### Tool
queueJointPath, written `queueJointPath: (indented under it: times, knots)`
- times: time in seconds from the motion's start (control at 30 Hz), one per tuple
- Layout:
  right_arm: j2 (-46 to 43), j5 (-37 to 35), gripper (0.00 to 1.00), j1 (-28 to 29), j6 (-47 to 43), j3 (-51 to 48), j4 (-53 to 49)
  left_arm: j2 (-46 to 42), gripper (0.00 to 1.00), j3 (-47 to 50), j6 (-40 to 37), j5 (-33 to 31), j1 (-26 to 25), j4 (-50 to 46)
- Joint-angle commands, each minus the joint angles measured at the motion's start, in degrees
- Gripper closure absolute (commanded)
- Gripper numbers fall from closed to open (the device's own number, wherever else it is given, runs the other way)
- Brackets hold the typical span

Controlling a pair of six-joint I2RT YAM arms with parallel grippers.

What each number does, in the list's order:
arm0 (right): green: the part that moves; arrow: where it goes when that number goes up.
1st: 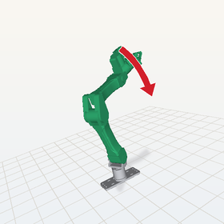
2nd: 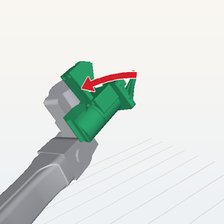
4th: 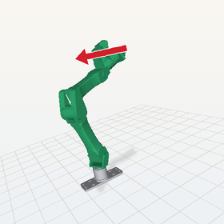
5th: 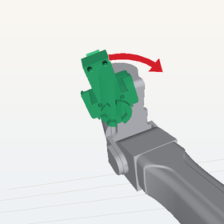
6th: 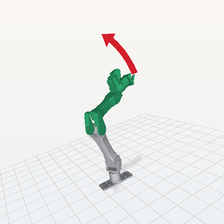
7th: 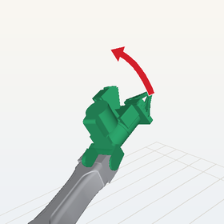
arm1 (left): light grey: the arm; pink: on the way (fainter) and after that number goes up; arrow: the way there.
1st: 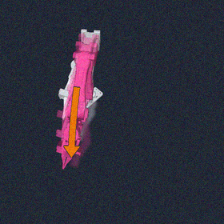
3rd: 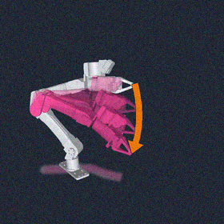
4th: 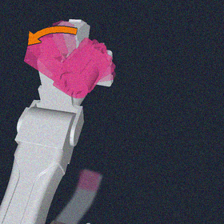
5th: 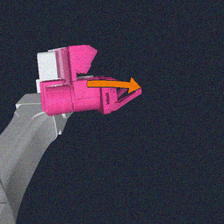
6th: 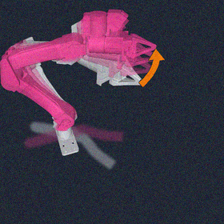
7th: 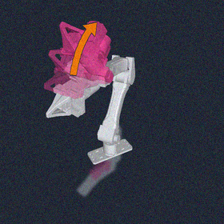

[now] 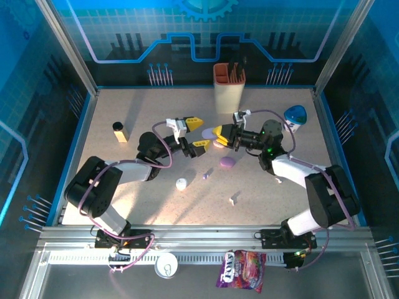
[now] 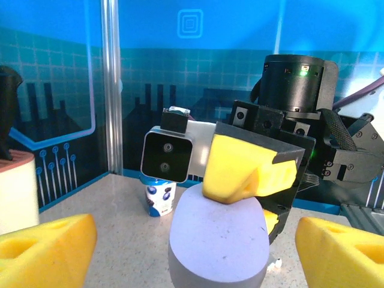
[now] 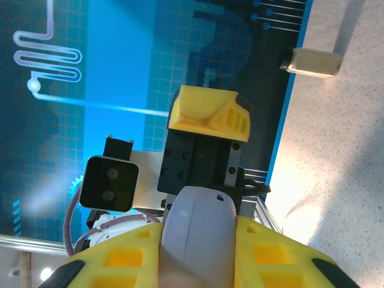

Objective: Insert wireless bluetooth earbuds into charging case

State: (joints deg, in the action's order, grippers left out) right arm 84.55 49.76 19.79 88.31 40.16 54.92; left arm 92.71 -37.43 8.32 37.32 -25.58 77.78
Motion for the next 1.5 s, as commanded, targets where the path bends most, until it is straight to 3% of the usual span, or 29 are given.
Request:
queueJointPath:
  times: [0.0,0.1,0.5,0.8,1.0,1.47]
  knots:
    - [-2.7,-0.3,0.85,-0.4,-0.4,1.0,2.2,1.4,0.18,-2.0,0.2,1.7,-1.5,2.6]
    - [-3.4,-0.5,0.85,-0.3,-0.9,1.5,1.3,2.5,0.27,-2.7,1.2,0.6,-2.1,2.6]
    - [-3.2,-2.2,0.87,-0.3,0.6,2.1,0.8,4.1,0.44,-3.5,-1.0,0.4,-3.2,2.6]
    - [-2.2,-2.6,0.89,-0.2,4.4,1.1,0.3,4.6,0.47,-4.0,-3.4,0.9,-3.4,2.6]
    - [-0.8,-3.5,0.89,-0.2,9.0,-0.1,5.4,5.2,0.48,-4.6,-3.6,1.3,-3.7,2.5]
    - [0.0,-3.2,0.89,-0.1,8.8,-0.7,5.0,5.4,0.52,-5.6,-2.5,2.4,-3.8,2.6]
